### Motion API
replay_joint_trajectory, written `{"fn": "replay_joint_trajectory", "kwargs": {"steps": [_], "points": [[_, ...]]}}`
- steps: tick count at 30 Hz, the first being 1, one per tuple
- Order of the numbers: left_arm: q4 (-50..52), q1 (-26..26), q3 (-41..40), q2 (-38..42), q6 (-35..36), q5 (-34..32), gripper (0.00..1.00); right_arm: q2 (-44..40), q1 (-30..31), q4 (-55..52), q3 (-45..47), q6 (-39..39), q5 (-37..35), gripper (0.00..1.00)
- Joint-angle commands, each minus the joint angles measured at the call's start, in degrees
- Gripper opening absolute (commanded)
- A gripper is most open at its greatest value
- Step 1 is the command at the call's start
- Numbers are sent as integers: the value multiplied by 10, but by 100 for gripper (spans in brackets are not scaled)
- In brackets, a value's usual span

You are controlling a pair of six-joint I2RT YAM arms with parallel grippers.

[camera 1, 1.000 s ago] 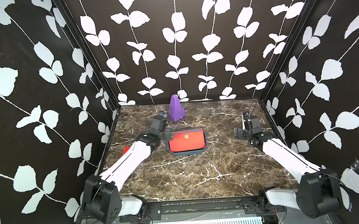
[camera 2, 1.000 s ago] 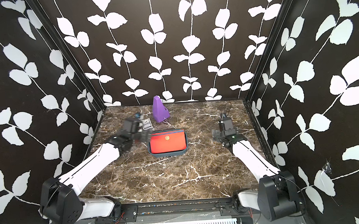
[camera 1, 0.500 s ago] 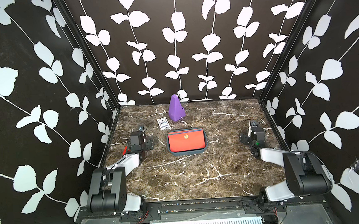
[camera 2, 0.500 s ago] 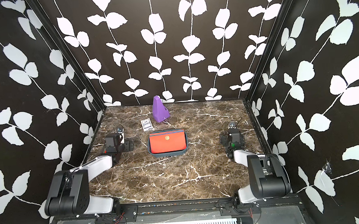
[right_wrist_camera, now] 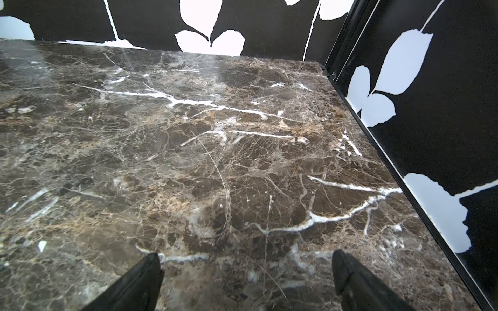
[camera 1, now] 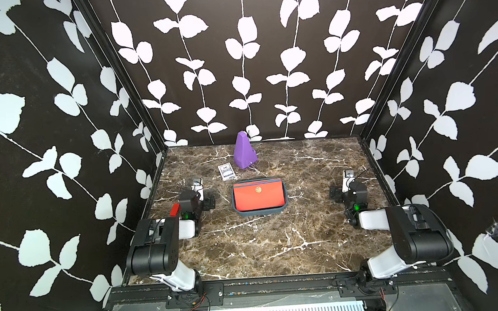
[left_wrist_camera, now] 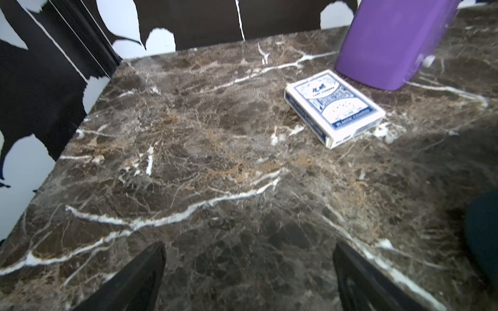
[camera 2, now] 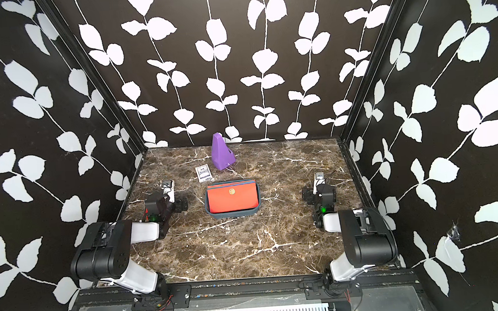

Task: Put the sealed envelopes into the storage box
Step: Reset both arms

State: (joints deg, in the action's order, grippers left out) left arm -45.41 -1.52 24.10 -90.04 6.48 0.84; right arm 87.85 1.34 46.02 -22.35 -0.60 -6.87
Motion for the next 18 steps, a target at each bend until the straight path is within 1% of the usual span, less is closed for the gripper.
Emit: {"fn": "replay_joint_trajectory", "kwargs": {"steps": [1, 3, 5, 18], "points": [[-30, -2, 0, 14, 1, -7, 99, -4, 1, 21, -7, 6, 2, 99], [-46, -1, -3, 8, 4, -7, 99, -4, 1, 20, -7, 7, 1, 99], [-33, -4, -2, 13, 3, -9, 99, -4, 1, 21, -7, 6, 2, 99], [-36, -5, -1, 11, 6, -12, 99, -5, 1, 21, -8, 7, 1, 99]]}}
